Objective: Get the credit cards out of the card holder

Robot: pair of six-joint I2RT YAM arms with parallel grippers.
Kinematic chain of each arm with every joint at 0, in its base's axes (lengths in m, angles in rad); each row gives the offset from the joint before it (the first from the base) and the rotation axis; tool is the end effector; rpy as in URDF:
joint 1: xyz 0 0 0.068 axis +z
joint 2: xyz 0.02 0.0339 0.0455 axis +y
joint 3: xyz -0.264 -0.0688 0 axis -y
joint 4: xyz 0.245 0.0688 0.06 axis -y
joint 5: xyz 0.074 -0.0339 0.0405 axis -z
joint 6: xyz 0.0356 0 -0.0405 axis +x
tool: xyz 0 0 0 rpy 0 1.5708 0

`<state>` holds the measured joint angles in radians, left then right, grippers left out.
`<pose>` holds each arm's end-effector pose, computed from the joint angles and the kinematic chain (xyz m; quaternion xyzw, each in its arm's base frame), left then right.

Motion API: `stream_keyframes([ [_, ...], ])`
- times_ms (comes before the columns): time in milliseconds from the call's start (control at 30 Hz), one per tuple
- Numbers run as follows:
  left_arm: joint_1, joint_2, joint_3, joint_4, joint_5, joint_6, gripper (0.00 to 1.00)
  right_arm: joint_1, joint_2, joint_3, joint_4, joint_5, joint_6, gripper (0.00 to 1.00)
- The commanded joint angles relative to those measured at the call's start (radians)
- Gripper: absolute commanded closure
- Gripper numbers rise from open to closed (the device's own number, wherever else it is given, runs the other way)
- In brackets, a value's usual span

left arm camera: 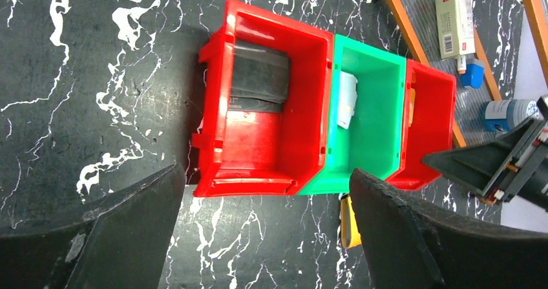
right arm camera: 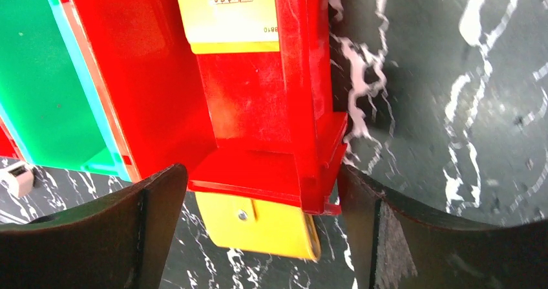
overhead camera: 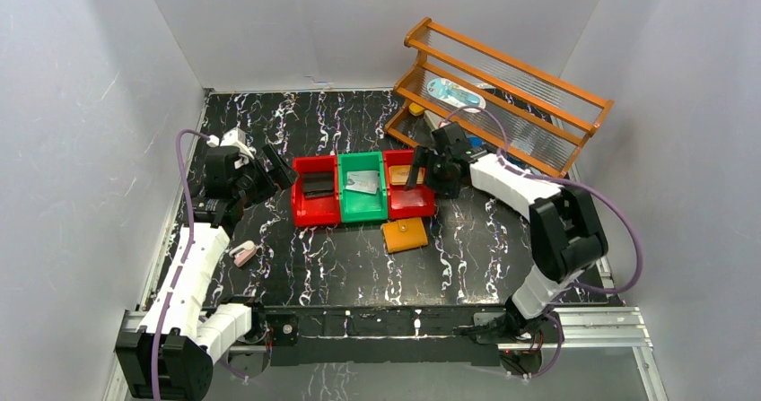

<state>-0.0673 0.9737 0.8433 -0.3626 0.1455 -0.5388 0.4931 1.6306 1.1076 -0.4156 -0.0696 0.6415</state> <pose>0.2177 -0.0198 0.3078 -0.1637 0.8410 -0.2123 0.4699 0.3007 0.1644 0.2183 0.0596 0.9481 0.1948 0.2442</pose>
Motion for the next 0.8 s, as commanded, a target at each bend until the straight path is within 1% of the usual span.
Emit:
stream_keyframes([
  [0, 0.007, -0.029, -0.009, -0.019, -0.003, 0.025, 0.02, 0.032, 0.092, 0.154, 0.031, -0.041, -0.023, 0.06],
  [100, 0.007, -0.029, -0.012, -0.025, -0.002, 0.032, 0.02, 0.057, 0.169, 0.247, -0.007, -0.047, -0.062, 0.04],
  [133, 0.007, -0.027, -0.009, -0.031, -0.001, 0.035, 0.02, 0.062, 0.179, 0.267, -0.029, -0.023, -0.068, 0.04],
  [233, 0.007, -0.028, -0.009, -0.042, 0.009, 0.043, 0.02, 0.073, 0.177, 0.313, -0.146, 0.125, -0.057, 0.02],
  [300, 0.007, -0.033, -0.019, -0.042, 0.014, 0.041, 0.02, 0.099, 0.138, 0.309, -0.22, 0.268, -0.037, 0.02],
  [400, 0.007, -0.03, -0.025, -0.038, 0.012, 0.024, 0.02, 0.165, 0.022, 0.219, -0.279, 0.465, 0.053, 0.02],
  [433, 0.008, -0.027, -0.024, -0.038, 0.016, 0.017, 0.02, 0.187, -0.022, 0.171, -0.275, 0.503, 0.092, 0.02],
  [533, 0.008, -0.016, -0.025, -0.035, 0.039, -0.004, 0.02, 0.219, -0.145, 0.017, -0.175, 0.519, 0.18, 0.01],
  [633, 0.007, -0.009, -0.037, -0.024, 0.065, -0.01, 0.02, 0.22, -0.22, -0.091, -0.086, 0.466, 0.238, 0.02],
  [700, 0.007, -0.009, -0.045, -0.01, 0.09, -0.006, 0.02, 0.22, -0.245, -0.165, 0.019, 0.402, 0.217, 0.03],
  [767, 0.008, -0.012, -0.049, 0.01, 0.122, -0.003, 0.02, 0.22, -0.235, -0.187, 0.082, 0.328, 0.17, 0.07],
])
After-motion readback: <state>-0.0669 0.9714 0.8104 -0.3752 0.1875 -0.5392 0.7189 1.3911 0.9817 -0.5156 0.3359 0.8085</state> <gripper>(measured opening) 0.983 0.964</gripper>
